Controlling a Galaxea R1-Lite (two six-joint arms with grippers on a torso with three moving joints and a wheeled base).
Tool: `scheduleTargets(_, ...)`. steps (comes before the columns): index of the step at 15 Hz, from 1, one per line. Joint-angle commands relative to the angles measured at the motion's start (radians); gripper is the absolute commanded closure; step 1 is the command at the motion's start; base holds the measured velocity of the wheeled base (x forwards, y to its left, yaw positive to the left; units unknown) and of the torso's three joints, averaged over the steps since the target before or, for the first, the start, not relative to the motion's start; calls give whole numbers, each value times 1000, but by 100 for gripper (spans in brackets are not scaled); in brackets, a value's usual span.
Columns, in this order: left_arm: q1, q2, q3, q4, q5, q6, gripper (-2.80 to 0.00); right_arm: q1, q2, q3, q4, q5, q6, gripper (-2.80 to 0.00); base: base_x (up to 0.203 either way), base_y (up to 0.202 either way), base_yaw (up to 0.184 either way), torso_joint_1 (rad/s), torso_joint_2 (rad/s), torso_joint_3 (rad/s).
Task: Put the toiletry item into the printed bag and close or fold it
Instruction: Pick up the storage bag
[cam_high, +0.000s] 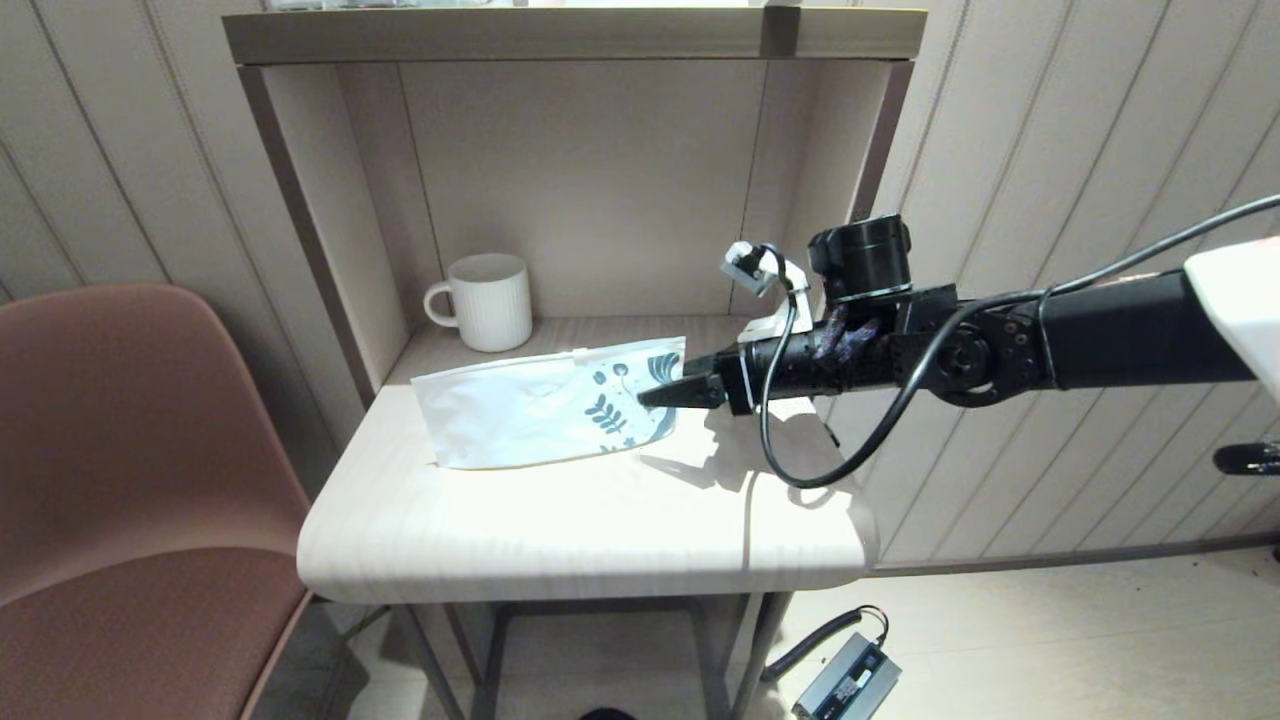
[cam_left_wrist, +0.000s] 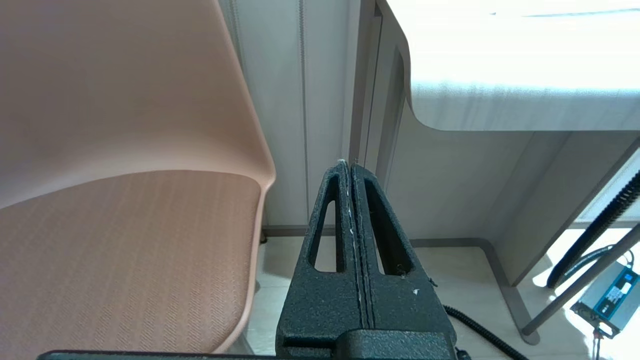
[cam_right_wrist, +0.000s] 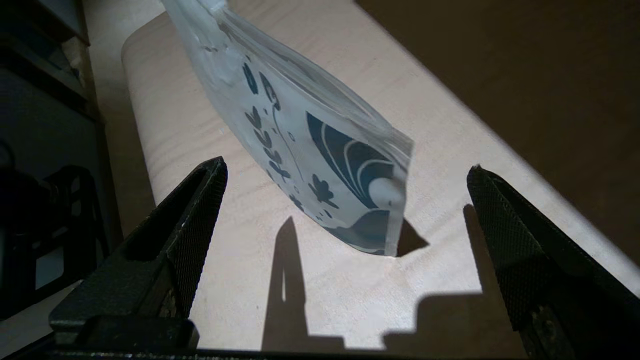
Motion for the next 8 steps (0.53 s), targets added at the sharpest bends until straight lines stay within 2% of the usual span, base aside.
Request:
scheduleTargets(1, 0, 1, 0, 0, 0, 0, 0, 6, 10, -21, 1, 13, 0, -280, 0, 0, 0, 0, 0, 0)
scheduleTargets(8, 1, 1, -1, -1, 0, 0, 0, 39, 39, -52, 6, 16, -8, -280, 0, 0, 0, 0, 0, 0)
